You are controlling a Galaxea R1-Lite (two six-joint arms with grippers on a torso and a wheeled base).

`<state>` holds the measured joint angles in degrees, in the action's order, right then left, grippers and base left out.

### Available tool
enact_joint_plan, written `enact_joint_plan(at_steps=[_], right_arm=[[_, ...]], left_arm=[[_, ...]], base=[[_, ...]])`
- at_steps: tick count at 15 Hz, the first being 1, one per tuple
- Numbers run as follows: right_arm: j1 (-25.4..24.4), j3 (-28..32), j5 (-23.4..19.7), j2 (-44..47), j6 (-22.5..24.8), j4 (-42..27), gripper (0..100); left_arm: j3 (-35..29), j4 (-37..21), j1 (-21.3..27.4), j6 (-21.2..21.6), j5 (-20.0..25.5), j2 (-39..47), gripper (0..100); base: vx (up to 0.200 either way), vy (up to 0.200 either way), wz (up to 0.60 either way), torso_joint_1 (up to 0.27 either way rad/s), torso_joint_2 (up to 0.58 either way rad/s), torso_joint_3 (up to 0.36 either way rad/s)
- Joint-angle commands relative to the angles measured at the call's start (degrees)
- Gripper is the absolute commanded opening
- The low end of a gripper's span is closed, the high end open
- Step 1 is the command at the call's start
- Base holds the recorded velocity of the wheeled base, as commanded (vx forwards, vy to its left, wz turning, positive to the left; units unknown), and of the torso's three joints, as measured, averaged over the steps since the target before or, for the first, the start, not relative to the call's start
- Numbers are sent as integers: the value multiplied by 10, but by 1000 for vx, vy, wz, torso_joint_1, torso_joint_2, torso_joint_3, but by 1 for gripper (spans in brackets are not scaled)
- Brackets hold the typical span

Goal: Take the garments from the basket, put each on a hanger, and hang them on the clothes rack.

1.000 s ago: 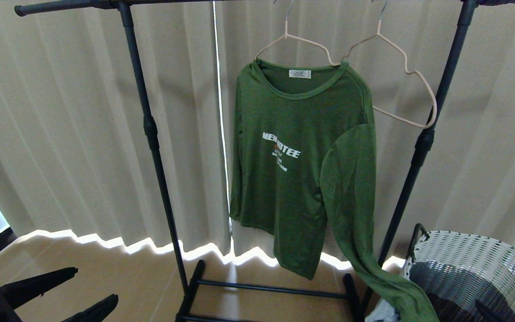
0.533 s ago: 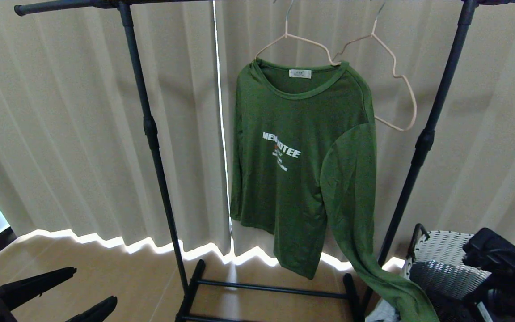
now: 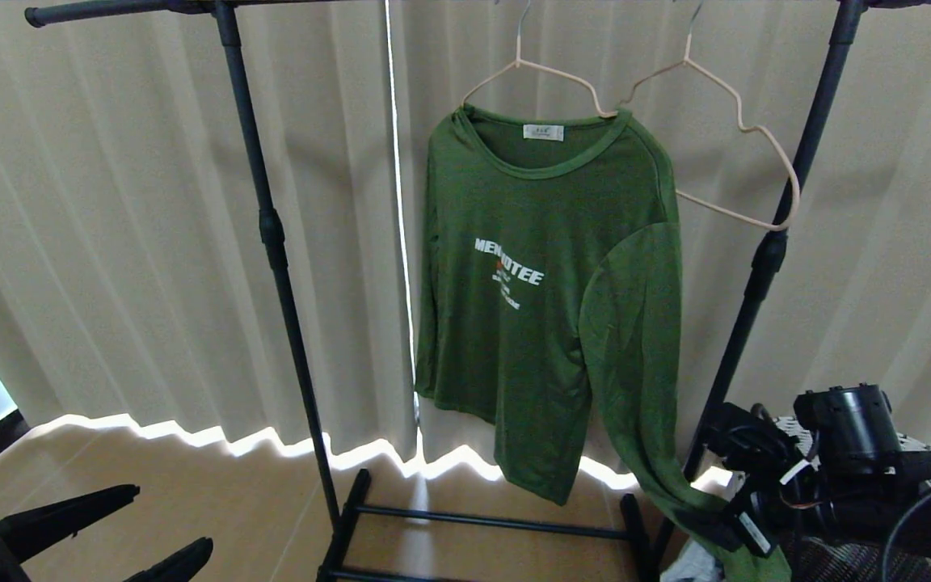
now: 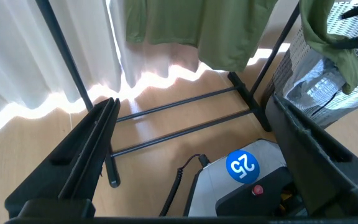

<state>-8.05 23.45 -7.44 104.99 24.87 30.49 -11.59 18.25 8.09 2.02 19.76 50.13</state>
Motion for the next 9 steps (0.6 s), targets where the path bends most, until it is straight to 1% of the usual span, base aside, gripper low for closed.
enact_joint_plan(at_steps=[1,3,4,6,7,8,9], right_arm=[[-6,20,-3,35,-9,0,100],[-14,33,-8,38,-31,0,100],[-14,36,-7,42,-34,1,0],[-14,41,-7,51,-34,9,0],[-21,41,-7,60,-37,28,0],[-24,41,-7,63,-42,41,0],[-30,41,-7,64,-59,57,0]], left_arm=[[0,0,0,0,0,1,100],[1,0,0,0,0,0,100],[1,0,0,1,0,-1,100],[1,0,1,1,0,-2,100],[1,0,1,1,0,-6,100],[1,0,1,1,0,-6,100],[1,0,1,1,0,-6,100]], base=[[0,0,0,0,0,0],[0,0,0,0,0,0],[0,0,0,0,0,0],[0,0,0,0,0,0],[0,0,0,0,0,0],[0,0,0,0,0,0],[0,0,0,0,0,0]])
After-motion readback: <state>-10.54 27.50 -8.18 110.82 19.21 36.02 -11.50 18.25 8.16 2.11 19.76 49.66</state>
